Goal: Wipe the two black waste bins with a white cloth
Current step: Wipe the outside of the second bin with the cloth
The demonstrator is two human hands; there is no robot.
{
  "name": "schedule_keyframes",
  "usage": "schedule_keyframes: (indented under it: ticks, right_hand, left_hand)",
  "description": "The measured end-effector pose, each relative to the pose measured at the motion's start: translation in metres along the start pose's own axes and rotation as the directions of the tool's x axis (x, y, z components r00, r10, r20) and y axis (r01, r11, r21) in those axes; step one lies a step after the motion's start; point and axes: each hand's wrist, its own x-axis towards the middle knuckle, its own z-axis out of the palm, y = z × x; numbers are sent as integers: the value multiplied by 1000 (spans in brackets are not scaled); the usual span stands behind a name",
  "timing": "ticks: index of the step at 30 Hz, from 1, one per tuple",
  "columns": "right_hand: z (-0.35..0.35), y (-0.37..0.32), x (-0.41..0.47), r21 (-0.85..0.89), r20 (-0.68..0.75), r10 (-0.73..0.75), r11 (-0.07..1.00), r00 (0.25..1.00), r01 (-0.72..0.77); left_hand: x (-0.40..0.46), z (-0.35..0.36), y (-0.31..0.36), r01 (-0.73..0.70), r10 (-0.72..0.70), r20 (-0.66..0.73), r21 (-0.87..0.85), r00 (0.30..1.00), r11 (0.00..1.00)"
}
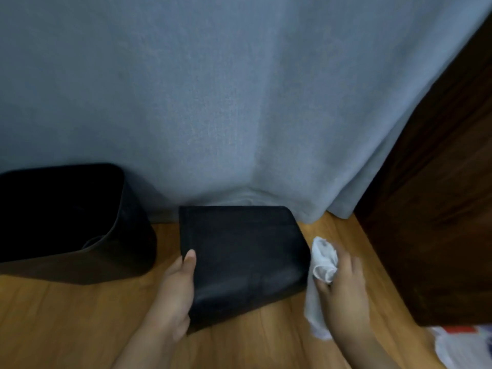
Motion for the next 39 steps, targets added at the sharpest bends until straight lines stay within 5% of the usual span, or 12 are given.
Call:
schedule_keyframes:
  ticks: [7, 12, 18, 24, 34, 39]
  right_hand:
    - [1, -87, 37, 40, 125, -288, 958, 949, 285]
    - [39, -132, 33, -43, 229, -392, 910, 891, 411]
    - [28, -73, 54, -164, 168, -104, 978, 980, 132]
    - [8, -18, 62, -247, 138, 185, 958, 973, -147]
    - [-12, -41, 32, 100, 177, -68, 994, 982, 51]
    - [-21, -49, 16, 208, 181, -37, 978, 983, -1]
  left_hand:
    - [-5, 6, -17, -300, 327, -35, 309, 945, 902]
    - [-8, 7, -18, -380, 404, 27, 400, 914, 834]
    - [-7, 3, -21, -430, 437, 65, 356, 897, 830]
    - [-3, 0, -21, -395, 392, 81, 331, 917, 857]
    - [-8, 5, -6, -382, 392, 88, 489, 916, 784]
    - [-20, 10, 3, -335, 288, 210, 242, 934, 911]
